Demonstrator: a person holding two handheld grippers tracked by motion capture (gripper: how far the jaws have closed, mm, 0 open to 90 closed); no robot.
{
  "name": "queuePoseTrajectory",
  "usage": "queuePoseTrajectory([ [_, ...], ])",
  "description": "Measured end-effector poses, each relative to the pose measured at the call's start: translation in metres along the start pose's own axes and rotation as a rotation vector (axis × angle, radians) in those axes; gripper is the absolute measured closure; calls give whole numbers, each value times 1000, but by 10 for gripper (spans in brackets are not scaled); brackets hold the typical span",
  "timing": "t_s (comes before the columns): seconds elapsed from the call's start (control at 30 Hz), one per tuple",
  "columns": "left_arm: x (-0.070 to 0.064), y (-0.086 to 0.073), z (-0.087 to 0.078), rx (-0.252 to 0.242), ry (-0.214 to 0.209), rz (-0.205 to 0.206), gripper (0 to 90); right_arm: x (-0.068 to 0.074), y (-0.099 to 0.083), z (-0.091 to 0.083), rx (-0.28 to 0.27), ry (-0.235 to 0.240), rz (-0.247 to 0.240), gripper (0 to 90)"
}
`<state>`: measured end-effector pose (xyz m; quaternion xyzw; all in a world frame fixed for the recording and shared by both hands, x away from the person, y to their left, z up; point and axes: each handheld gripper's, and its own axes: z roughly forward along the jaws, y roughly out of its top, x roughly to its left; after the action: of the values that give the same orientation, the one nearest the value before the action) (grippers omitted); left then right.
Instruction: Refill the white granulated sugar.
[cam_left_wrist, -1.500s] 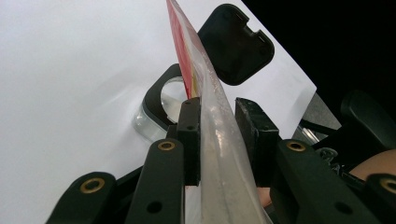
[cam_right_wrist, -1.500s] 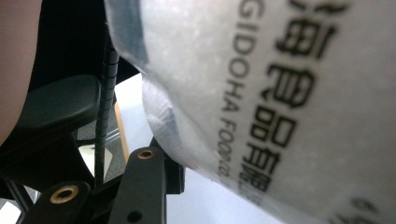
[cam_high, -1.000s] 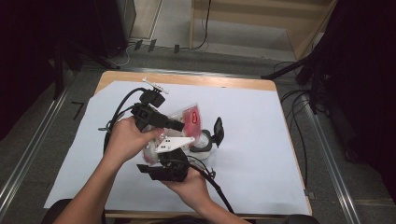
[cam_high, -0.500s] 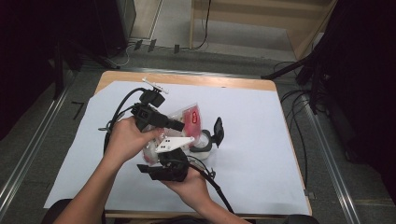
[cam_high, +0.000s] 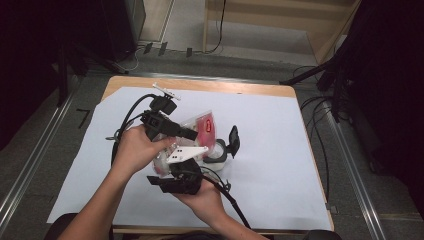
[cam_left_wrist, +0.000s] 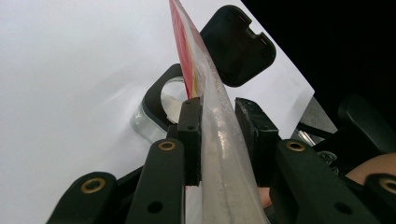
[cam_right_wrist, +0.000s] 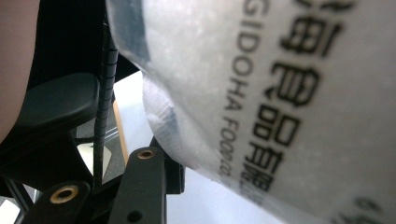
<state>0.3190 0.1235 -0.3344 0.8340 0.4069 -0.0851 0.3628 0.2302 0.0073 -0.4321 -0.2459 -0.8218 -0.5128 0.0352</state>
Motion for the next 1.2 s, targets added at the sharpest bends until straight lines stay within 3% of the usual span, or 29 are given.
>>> queuePoseTrajectory([
  [1.2,0,0,0,1,-2,-2,727,1,0,0,6,-14,-23,633],
])
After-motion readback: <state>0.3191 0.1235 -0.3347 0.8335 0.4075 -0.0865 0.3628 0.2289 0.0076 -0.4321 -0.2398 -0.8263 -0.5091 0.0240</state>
